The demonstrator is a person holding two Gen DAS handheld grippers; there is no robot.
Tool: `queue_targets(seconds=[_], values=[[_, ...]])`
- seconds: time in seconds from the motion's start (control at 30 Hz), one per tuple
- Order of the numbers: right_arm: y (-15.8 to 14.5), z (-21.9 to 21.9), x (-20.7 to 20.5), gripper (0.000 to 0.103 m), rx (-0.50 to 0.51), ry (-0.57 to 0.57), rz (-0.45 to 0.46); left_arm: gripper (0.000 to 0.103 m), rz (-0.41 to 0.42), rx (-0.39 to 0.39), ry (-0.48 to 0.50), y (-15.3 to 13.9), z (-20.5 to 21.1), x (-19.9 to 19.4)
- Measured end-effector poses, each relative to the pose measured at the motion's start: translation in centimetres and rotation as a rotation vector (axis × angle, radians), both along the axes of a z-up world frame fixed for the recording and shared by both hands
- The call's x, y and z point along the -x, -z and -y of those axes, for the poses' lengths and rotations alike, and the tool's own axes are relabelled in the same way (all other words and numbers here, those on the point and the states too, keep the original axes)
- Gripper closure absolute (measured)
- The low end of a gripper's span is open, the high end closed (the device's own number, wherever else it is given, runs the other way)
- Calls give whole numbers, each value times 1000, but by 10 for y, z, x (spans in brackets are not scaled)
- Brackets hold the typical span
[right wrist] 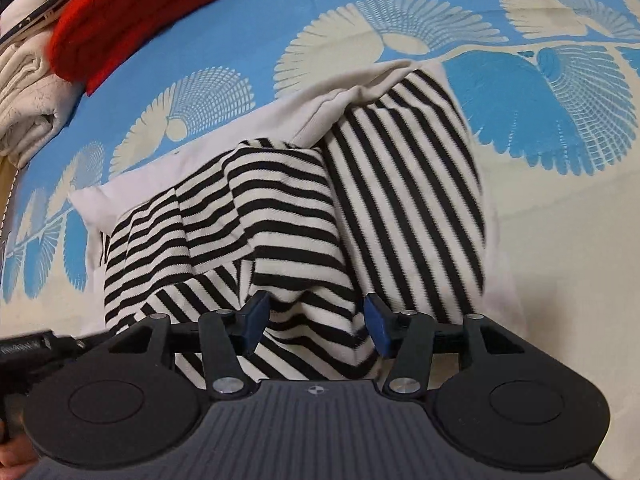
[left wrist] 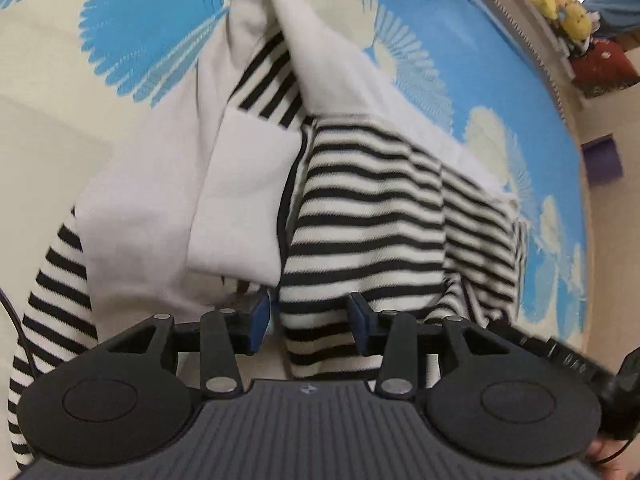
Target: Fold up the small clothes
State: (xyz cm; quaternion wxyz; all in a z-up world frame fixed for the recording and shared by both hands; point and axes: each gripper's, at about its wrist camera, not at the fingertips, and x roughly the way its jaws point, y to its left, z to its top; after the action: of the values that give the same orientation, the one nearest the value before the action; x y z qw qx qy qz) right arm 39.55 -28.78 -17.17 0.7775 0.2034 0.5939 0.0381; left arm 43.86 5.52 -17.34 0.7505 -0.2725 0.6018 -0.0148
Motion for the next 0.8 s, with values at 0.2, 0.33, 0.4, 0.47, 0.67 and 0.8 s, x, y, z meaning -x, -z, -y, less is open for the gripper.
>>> queue_targets(seconds=[0.2,0.33,0.4,0.47,0.67,0.8], values=[[-3,6,-5,96,-62,72,42,102,150,-50,20,-34,-7,6],[-51,48,3,97,-293,297,330,102,437,-28,-21,-89,-22,14],[-69,64,11,97,-338,367,443,102,483,-38,-68,-96,-33,16],[-63,69,11,97,-323,397,403,102,413,-35,-108,-85,-44,14],[21,57,9,80,-72,366,-162,85,-6,17,-233,-14,-71,14],[-7,47,2,63,-52,310,1,62,48,20,-253,-24,-76,14]])
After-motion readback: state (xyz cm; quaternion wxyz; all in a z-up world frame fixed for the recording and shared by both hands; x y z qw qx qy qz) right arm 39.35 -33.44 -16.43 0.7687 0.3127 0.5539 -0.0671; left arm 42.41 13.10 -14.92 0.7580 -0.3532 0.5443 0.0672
